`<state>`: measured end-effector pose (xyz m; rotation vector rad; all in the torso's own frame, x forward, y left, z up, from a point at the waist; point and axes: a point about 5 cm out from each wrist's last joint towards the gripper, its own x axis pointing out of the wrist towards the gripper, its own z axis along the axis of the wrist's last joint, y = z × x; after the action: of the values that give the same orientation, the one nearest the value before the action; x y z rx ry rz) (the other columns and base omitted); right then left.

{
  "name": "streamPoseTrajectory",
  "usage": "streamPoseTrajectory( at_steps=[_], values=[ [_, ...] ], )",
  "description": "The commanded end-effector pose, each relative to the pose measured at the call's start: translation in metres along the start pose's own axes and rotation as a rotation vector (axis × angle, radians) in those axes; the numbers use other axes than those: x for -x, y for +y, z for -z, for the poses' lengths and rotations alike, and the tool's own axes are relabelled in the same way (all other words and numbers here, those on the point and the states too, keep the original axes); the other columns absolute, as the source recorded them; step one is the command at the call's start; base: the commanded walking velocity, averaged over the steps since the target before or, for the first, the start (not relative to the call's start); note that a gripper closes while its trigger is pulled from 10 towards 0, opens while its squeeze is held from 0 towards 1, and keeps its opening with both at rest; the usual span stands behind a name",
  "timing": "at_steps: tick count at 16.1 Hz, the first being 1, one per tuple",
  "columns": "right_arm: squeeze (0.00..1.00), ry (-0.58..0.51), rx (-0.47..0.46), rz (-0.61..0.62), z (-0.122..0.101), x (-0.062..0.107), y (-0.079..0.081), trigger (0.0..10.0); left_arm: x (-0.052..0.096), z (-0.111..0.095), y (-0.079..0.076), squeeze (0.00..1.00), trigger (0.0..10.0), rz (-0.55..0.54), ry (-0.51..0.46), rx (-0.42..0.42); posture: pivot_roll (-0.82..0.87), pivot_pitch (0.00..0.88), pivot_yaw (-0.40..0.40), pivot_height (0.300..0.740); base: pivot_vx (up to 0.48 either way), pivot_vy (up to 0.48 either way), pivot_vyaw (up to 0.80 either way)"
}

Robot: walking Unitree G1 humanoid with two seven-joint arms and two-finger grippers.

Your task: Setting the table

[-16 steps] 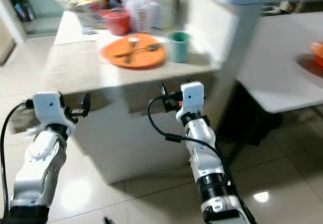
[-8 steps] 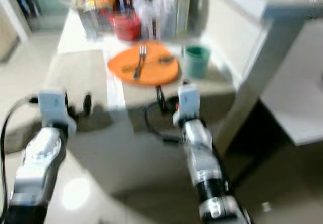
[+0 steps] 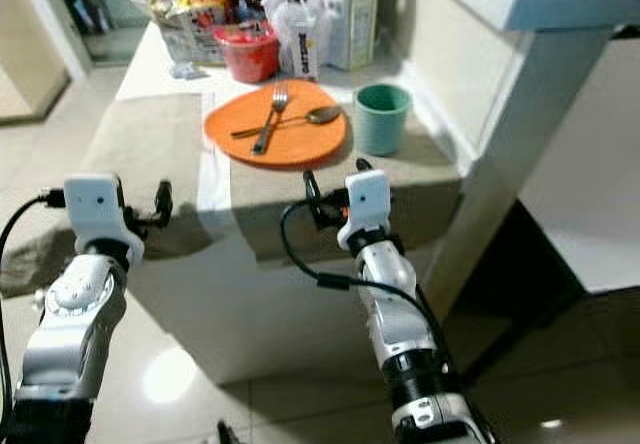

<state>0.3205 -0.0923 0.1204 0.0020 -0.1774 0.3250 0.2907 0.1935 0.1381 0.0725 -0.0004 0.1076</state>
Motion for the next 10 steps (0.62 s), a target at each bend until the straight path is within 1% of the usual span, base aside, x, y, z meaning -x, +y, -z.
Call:
streamPoseTrajectory(
  at_steps=[1,4,10],
  values=[
    [0.0,0.007,0.0,-0.02,0.001,0.0,0.005,10.0,0.0,-0.003,0.005,0.0,10.0,-0.014,-0.004,-0.008,-0.03,0.0,0.056,0.74,0.0,0.0,0.0],
    [0.0,0.016,0.001,-0.022,0.002,0.002,0.004,10.0,0.001,-0.003,0.001,0.0,10.0,-0.004,0.001,-0.025,-0.03,0.0,0.053,0.74,0.0,0.0,0.0],
    [0.0,0.027,0.006,-0.022,0.005,0.004,0.003,10.0,0.002,-0.006,-0.007,0.0,10.0,0.024,-0.025,-0.055,-0.03,0.0,0.056,0.74,0.48,0.0,0.0]
  ],
)
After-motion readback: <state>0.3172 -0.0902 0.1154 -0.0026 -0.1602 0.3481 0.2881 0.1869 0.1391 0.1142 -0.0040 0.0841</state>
